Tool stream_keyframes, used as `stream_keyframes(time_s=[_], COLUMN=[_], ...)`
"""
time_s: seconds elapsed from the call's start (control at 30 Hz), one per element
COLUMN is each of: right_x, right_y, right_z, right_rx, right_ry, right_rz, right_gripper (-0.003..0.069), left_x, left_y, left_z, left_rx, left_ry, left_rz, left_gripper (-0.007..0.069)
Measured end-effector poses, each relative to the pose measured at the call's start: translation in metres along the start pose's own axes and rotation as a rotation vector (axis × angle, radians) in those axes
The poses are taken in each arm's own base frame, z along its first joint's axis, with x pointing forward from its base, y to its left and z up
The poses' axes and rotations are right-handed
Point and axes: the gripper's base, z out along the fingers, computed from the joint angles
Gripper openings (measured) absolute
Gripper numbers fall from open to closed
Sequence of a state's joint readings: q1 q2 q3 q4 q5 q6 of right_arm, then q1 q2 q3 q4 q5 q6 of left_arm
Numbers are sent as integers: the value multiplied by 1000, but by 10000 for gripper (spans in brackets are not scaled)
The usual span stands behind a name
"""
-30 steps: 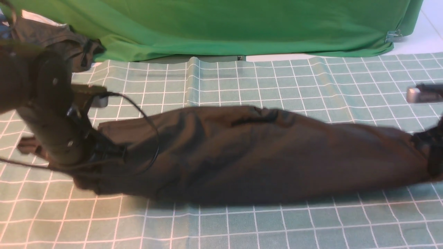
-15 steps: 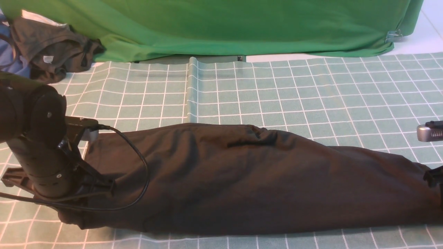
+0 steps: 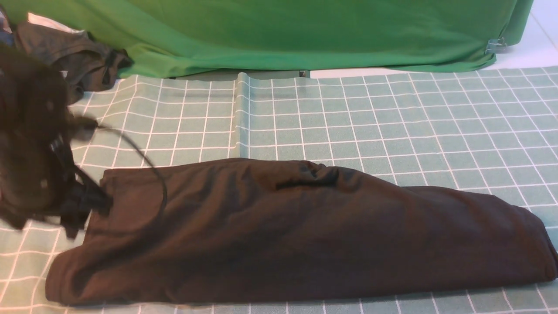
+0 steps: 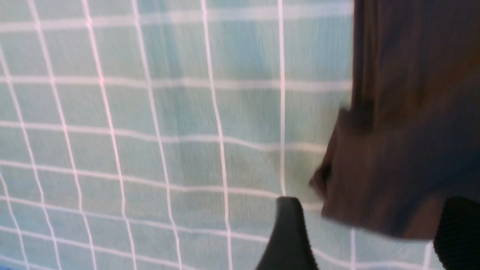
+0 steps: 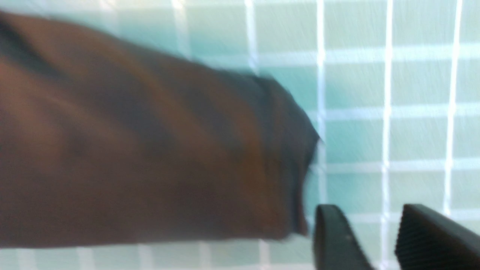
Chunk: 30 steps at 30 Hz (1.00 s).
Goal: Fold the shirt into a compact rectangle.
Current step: 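Pull the folded dark garment lengthwise by its ends to straighten it flat on the table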
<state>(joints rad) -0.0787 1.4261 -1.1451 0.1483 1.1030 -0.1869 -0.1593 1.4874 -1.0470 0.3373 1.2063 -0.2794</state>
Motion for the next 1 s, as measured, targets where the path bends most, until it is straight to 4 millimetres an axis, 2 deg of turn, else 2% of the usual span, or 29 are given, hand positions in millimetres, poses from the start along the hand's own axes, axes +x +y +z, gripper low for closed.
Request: stream_keyframes(time_s=[0.1,0.17,0.2,0.23,0.27,0.3,0.33,0.37,0.4,0.47,0.5,0.53,0.67,0.8,1.0], right_x=[-9,-17,-18,-23,-32,-32,-42,-44,-47,-61,-62,-68,-79,-83,-79], right_y=[16,32,37,48,69,72,97,109,115,157,159,177,216,238,248], right_z=[-9,-8,-7,-4,4,6,20,26,29,62,60,80,122,153,183], right_rx=[-114,-175,-187,-213,-244,-249,-278,-293,-299,-343,-345,-361,-400,-417,-473], right_ry=[-66,-95,-96,-109,-126,-119,-112,-103,-104,-47,-54,-19,81,147,243], right_rz=[-67,-129,-140,-181,-264,-270,-359,-398,-418,-521,-531,-578,-672,-711,-676], right_gripper=[113,54,50,35,25,25,23,23,23,22,22,22,22,22,22], left_x=[-7,-9,-9,-10,-14,-14,-16,-16,-16,-11,-10,-6,12,25,27], left_y=[4,0,-2,-7,-21,-23,-38,-43,-45,-57,-58,-60,-60,-59,-56], left_z=[-20,-30,-30,-33,-38,-37,-40,-38,-37,-22,-21,-11,17,31,25], left_rx=[30,113,138,199,361,378,534,575,600,677,677,668,594,549,548], left_ry=[-73,-95,-94,-106,-146,-152,-188,-194,-194,-147,-142,-113,-17,35,-6], left_rz=[-34,-40,-38,-33,-18,0,35,55,58,55,54,56,59,62,45], left_gripper=[447,364,353,306,178,163,68,46,37,10,8,4,2,2,2])
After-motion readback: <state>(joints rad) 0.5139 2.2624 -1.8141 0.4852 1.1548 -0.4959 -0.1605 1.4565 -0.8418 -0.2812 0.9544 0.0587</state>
